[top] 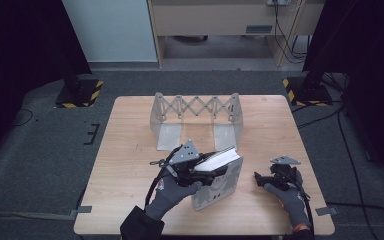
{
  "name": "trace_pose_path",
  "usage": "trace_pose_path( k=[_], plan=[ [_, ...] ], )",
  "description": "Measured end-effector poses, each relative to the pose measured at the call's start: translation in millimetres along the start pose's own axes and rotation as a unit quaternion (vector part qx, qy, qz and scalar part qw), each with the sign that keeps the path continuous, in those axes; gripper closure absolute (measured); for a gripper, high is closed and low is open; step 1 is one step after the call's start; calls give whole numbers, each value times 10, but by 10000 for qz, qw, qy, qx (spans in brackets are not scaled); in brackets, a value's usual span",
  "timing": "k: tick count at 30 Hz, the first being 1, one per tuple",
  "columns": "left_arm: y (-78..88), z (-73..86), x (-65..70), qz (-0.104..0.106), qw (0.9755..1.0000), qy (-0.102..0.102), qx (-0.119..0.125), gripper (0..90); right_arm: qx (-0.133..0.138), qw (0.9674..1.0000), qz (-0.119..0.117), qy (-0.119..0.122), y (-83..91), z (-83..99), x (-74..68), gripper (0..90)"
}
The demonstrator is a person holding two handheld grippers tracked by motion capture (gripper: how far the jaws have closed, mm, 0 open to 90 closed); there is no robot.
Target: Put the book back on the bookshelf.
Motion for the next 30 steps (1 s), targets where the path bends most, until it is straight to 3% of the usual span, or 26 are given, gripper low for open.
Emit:
trace_pose_path(
  k=[4, 9, 16, 21, 26, 30],
  plan=[
    [3, -11, 15, -87, 9999, -94, -85, 498, -7, 10000, -1, 18, 1, 1, 2, 19],
    [6, -21, 18, -233, 9995, -193, -128, 519, 0, 10000, 1, 1, 0, 0, 0, 19],
    [7, -25, -7, -440, 9989, -101, -156, 528, -7, 10000, -11, -18, 1, 0, 0, 20],
    [35, -7, -76, -648, 9977, 146, -135, 530, -1, 10000, -17, -2, 2, -1, 6, 23],
    [102, 7, -120, -849, 9961, 126, -197, 530, -2, 10000, -24, 6, 2, -1, 7, 23],
    [169, 7, -152, -885, 9957, 124, -237, 530, -1, 10000, -21, 6, 2, -1, 7, 23]
  ],
)
Point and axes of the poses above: each handheld gripper's, and its own axes: y roughly backward along the jaws, z roughly out of its underside, x roughly to its right, the point moved 2 cm from there along -y, roughly forward along the jaws, and after that the axes turned 15 degrees about -y, right-handed, at the moved point
